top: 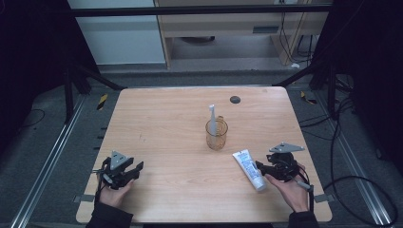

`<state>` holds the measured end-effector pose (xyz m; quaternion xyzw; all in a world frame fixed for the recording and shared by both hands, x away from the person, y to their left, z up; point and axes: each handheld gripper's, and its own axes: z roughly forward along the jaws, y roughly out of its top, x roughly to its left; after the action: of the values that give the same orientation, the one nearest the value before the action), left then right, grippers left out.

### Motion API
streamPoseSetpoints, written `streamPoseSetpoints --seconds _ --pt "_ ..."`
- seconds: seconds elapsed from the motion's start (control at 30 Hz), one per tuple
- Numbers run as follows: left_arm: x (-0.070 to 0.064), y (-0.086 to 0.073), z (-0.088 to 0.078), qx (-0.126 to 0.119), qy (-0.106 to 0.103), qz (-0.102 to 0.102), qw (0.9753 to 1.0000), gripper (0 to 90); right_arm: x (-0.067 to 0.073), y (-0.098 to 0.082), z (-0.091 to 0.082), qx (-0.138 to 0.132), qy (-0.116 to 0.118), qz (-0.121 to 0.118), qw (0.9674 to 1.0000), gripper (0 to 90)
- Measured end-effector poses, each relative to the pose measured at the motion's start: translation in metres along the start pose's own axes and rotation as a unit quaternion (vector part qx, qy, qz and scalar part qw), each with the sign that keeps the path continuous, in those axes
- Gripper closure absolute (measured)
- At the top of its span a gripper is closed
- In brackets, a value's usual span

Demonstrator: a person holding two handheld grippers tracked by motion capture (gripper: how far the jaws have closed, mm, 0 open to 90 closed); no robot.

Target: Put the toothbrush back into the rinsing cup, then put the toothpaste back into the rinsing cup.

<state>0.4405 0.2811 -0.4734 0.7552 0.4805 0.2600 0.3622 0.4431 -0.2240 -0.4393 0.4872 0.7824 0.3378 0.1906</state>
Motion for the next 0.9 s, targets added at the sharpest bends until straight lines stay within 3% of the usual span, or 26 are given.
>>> streamPoseSetpoints --seconds 0.3,0.9 --pt "0.002 -0.001 0.001 0.005 0.000 0.001 1.0000 50.7 0.009 0.015 0.007 0.013 -0.003 -0.008 0.9999 37.3" --pt "0.008 0.001 0.005 0.005 0.015 -0.016 0.9998 43.8 0.011 0.032 0.021 0.040 0.004 -0.010 0.9991 33.4"
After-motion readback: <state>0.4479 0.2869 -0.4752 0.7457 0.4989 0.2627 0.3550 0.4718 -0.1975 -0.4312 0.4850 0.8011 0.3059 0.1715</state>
